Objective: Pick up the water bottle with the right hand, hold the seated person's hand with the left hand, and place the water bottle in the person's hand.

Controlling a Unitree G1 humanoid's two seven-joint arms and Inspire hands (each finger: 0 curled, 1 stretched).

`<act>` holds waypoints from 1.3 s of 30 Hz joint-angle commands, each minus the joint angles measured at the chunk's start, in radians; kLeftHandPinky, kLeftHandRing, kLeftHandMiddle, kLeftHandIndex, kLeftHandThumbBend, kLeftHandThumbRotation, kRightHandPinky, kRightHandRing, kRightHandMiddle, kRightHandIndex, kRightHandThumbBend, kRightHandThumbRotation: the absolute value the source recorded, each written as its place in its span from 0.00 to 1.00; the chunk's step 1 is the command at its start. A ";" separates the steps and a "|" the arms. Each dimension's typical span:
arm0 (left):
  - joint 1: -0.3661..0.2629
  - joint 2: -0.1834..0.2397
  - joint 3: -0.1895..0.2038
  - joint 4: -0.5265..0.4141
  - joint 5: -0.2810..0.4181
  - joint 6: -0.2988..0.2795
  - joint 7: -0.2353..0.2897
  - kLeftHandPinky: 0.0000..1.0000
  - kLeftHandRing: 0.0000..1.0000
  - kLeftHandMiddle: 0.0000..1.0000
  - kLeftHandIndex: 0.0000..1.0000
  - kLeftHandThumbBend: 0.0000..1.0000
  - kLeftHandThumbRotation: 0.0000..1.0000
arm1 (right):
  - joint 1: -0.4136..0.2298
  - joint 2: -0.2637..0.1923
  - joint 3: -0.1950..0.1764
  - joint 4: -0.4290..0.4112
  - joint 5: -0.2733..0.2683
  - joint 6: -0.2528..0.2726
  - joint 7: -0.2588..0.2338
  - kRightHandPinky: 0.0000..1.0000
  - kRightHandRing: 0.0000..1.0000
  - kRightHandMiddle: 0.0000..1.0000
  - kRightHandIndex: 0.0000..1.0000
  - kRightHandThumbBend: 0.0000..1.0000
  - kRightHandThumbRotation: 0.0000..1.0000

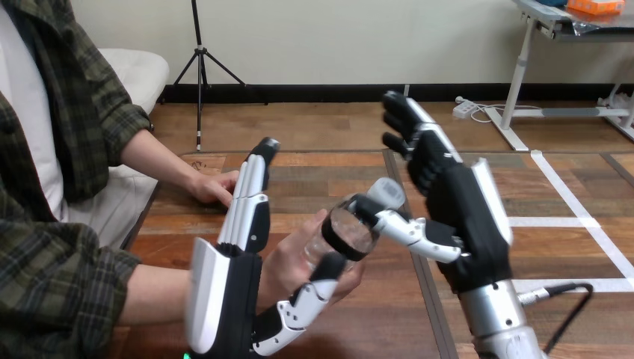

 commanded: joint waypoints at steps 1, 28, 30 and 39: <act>-0.058 -0.076 -0.002 0.061 -0.052 -0.080 0.018 0.89 0.97 0.99 1.00 0.39 0.99 | -0.026 0.033 -0.020 -0.001 -0.024 -0.087 -0.056 0.86 0.92 0.92 0.90 0.60 0.44; -0.014 -0.283 -0.006 0.140 -0.005 -0.229 0.047 1.00 0.97 0.98 1.00 0.55 1.00 | 0.042 0.088 -0.030 0.057 -0.109 -0.244 -0.214 0.81 0.88 0.89 0.87 0.47 0.82; -0.013 -0.284 -0.005 0.137 0.012 -0.226 0.054 1.00 0.96 0.98 1.00 0.55 1.00 | 0.048 0.089 -0.029 0.058 -0.113 -0.246 -0.220 0.80 0.88 0.89 0.87 0.47 0.83; 0.004 -0.283 -0.014 0.131 0.049 -0.231 0.070 0.95 0.92 0.94 0.96 0.53 1.00 | 0.073 0.089 -0.008 0.053 -0.084 -0.239 -0.212 0.78 0.87 0.89 0.87 0.46 0.85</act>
